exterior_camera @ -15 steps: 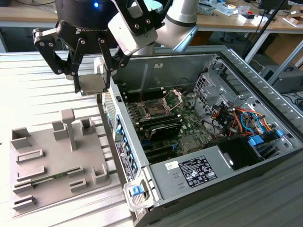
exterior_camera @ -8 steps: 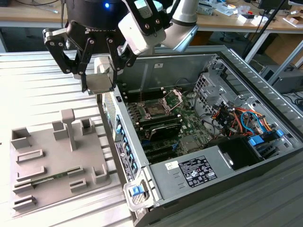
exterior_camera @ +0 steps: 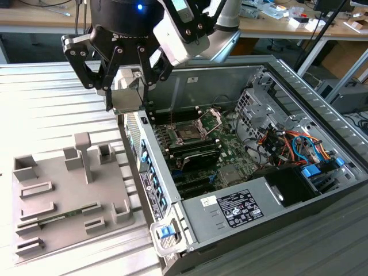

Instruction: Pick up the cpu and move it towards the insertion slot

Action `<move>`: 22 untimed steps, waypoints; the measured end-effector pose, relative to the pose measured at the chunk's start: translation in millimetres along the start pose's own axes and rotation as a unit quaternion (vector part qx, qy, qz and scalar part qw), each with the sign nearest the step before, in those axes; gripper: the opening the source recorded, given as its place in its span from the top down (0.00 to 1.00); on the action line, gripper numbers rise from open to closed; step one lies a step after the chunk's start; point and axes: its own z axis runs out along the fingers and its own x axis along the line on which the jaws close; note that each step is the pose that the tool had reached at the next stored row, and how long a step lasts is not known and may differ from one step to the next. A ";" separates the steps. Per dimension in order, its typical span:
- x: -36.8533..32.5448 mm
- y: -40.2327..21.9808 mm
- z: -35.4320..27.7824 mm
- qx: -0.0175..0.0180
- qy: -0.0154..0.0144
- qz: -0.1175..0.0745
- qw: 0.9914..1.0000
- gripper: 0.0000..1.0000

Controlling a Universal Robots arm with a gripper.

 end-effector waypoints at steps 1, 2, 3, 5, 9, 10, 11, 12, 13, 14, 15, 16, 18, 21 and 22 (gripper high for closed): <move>-1.0 -0.1 0.1 0.000 0.000 0.000 1.000 0.45; -2.4 -0.1 0.0 0.000 0.000 0.000 1.000 0.45; -3.5 -0.2 0.0 0.000 0.000 0.000 1.000 0.45; -7.2 -0.4 0.0 0.000 0.000 0.000 1.000 0.45; -12.8 -0.7 -0.1 0.000 0.000 0.000 1.000 0.45; -15.7 -0.9 -0.1 0.000 0.000 0.000 1.000 0.45; -17.6 -0.9 -0.1 0.000 0.000 0.000 1.000 0.45; -19.0 -1.0 -0.1 0.000 0.000 0.000 1.000 0.45; -19.8 -1.0 -0.1 0.000 0.000 0.000 1.000 0.45; -20.7 -1.1 -0.1 0.000 0.000 0.000 1.000 0.45; -21.6 -1.1 -0.1 0.000 0.000 0.000 1.000 0.45; -23.0 -1.2 -0.1 0.000 0.000 0.000 1.000 0.45; -26.3 -1.4 -0.1 0.000 0.000 0.000 1.000 0.45; -30.2 -1.6 -0.1 0.000 0.000 0.000 1.000 0.45; -31.9 -1.7 -0.1 0.000 0.000 0.000 1.000 0.45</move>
